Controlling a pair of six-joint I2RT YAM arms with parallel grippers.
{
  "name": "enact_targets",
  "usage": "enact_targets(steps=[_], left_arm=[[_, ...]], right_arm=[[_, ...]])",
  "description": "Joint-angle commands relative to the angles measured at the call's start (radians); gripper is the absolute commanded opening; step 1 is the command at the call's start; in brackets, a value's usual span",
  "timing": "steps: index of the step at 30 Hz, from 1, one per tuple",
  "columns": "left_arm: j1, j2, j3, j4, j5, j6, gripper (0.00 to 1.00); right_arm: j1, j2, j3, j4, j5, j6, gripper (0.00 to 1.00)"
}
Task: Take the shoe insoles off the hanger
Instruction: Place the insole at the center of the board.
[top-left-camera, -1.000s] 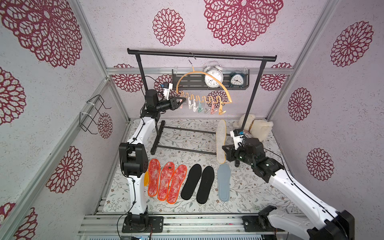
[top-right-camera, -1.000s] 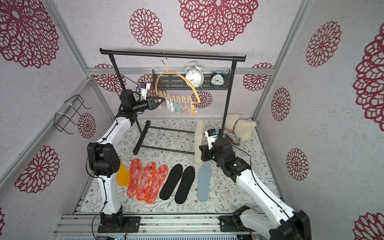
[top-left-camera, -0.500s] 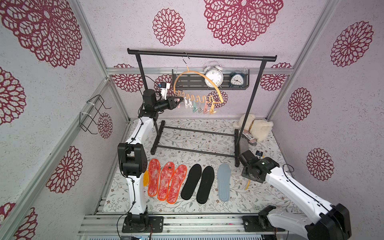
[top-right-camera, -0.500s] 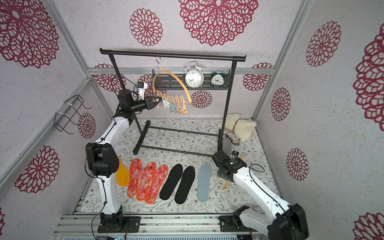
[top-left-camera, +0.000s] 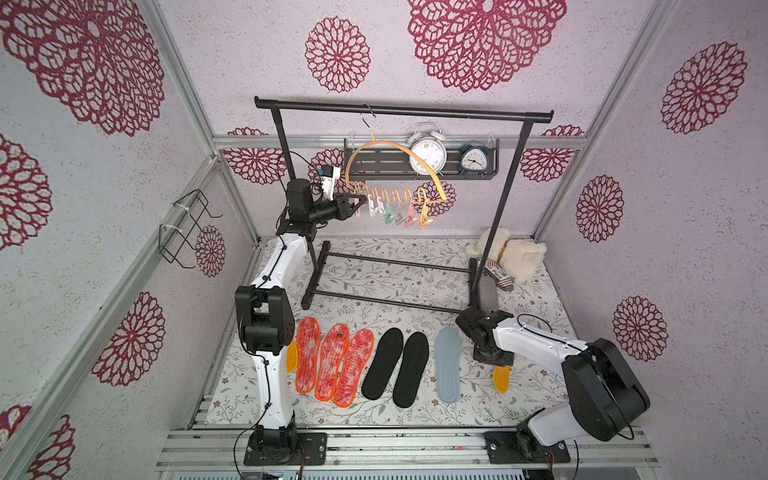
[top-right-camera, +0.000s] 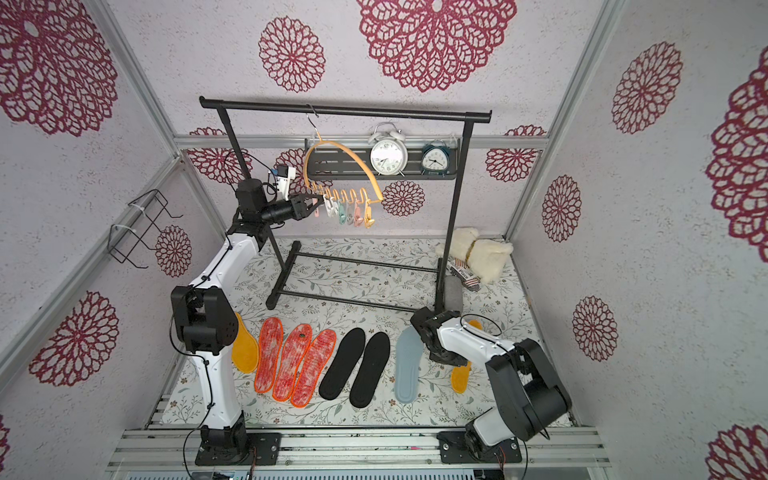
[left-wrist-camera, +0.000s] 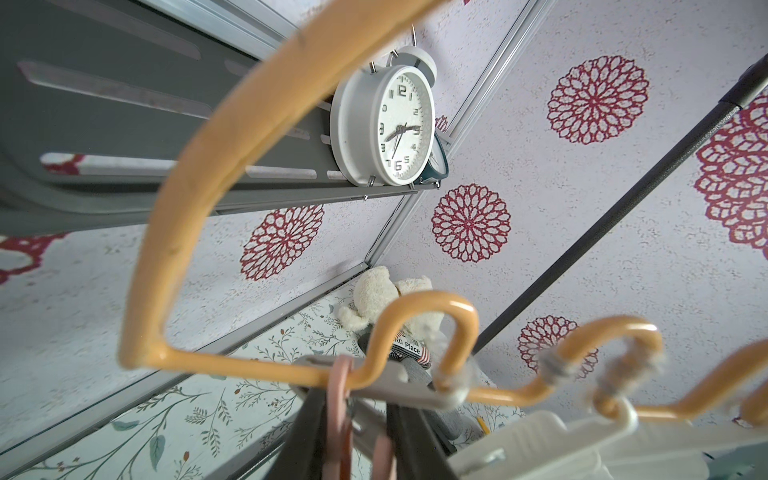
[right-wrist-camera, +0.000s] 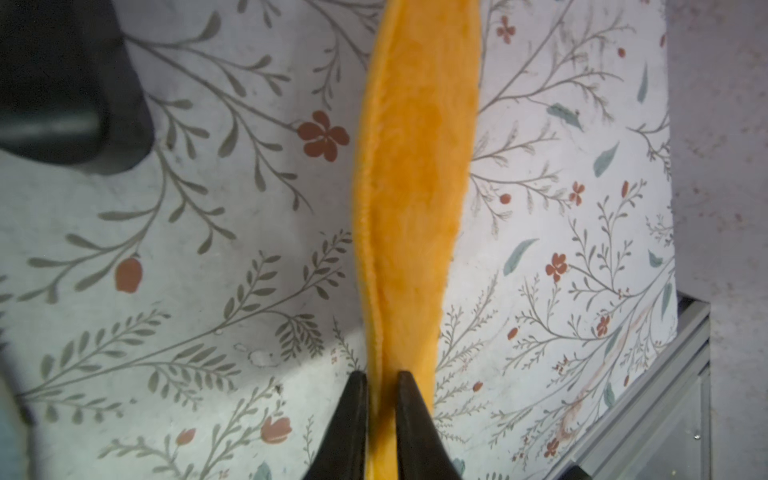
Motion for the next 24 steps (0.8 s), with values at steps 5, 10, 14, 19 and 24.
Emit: enact_targets(steps=[5,10,14,19,24], left_arm=[[0.008,-0.005,0.003,-0.079,-0.015,0.026,0.01],[0.007,-0.001,0.007,-0.093,-0.017,0.034,0.02],[0.009,-0.001,0.009,-0.107,-0.02,0.045,0.02],[0.009,-0.003,0.013,-0.109,-0.023,0.047,0.02],[0.011,-0.013,0.007,-0.138,-0.031,0.072,0.02]], right_arm=[[-0.002,-0.081,-0.017,0.203,-0.119,-0.157,0.52],[-0.012,-0.358,-0.158,0.523,-0.265,-0.383,0.62],[-0.059,-0.603,-0.325,0.767,-0.361,-0.559,0.64],[-0.119,-0.884,-0.549,1.08,-0.394,-0.759,0.8],[-0.159,-0.968,-0.64,1.066,-0.436,-0.858,0.81]])
